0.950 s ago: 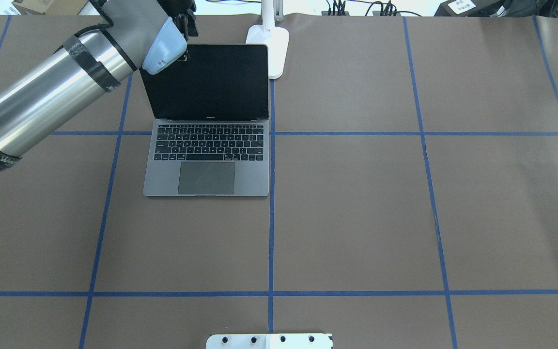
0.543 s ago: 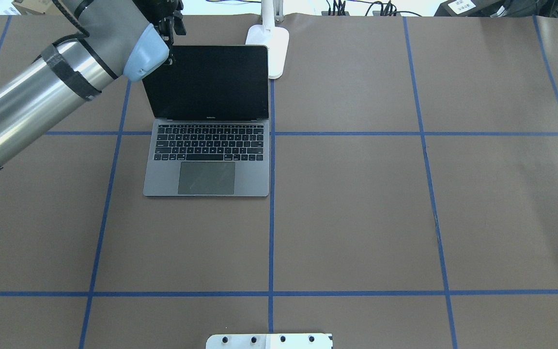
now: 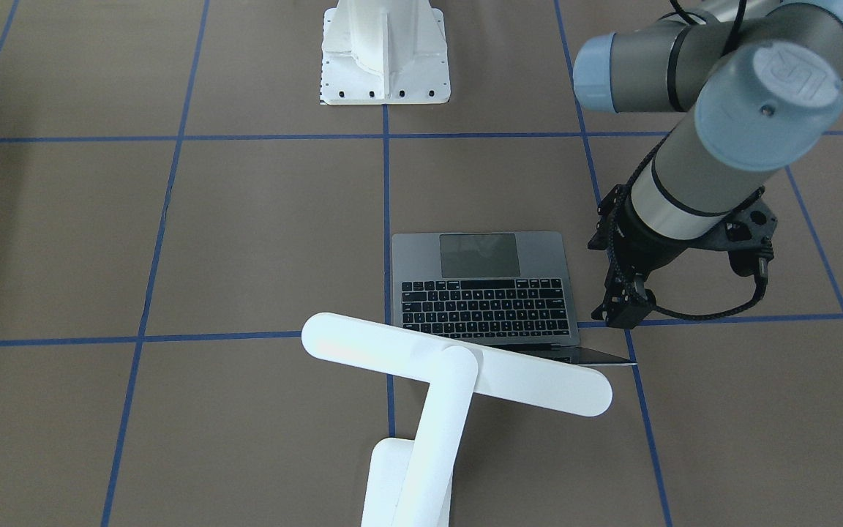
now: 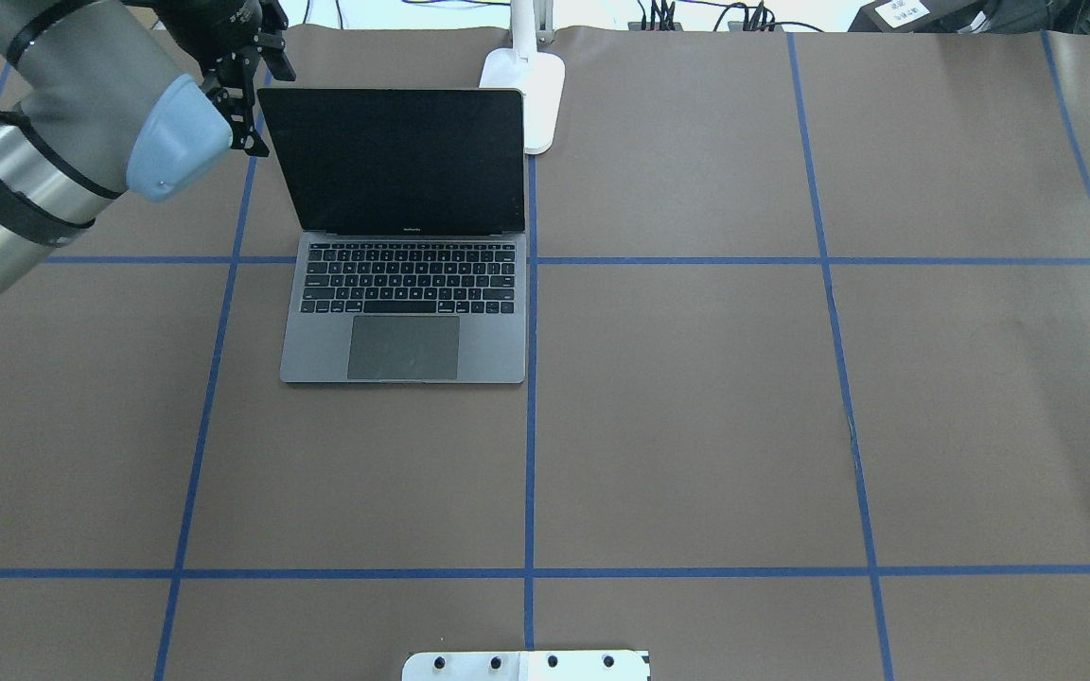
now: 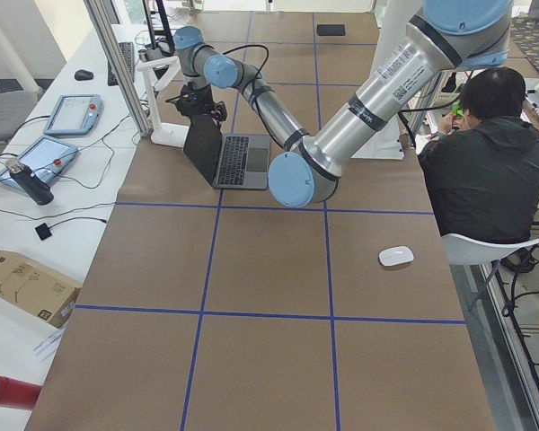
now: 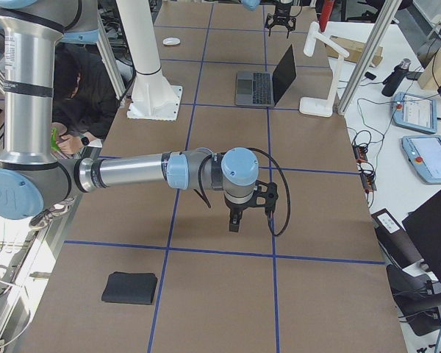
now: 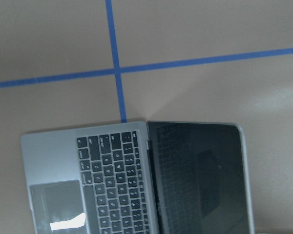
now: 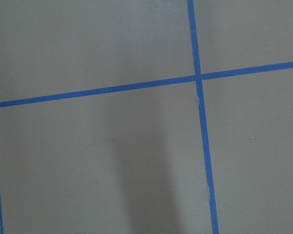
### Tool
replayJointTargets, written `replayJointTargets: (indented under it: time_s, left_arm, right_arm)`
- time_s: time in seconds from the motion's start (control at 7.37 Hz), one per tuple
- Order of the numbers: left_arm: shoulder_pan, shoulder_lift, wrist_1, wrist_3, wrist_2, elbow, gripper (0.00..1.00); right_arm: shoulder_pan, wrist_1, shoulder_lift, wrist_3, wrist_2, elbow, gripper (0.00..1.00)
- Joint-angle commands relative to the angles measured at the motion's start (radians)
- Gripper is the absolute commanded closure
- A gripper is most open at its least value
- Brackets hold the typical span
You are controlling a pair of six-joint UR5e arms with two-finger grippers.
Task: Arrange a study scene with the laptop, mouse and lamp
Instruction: 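Open the left gripper and draw it back from the laptop lid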
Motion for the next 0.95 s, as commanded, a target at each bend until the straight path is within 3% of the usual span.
replayJointTargets:
  time_s: [0.0, 0.41, 0.81]
  left_arm:
    - [0.003, 0.078, 0.077, 0.200, 0.037, -0.150, 0.00]
    - [-0.003, 0.168, 0.076, 0.502, 0.035, -0.257, 0.00]
    - [0.004, 0.161, 0.063, 0.509, 0.040, -0.301, 0.00]
  right_arm:
    - [-0.007, -0.005, -0.061, -0.109, -0.001, -0.003, 0.01]
    - [-0.014, -0.006, -0.205, -0.333, 0.002, -0.013, 0.01]
    - [-0.046, -0.006, -0.218, -0.676, 0.004, -0.166, 0.01]
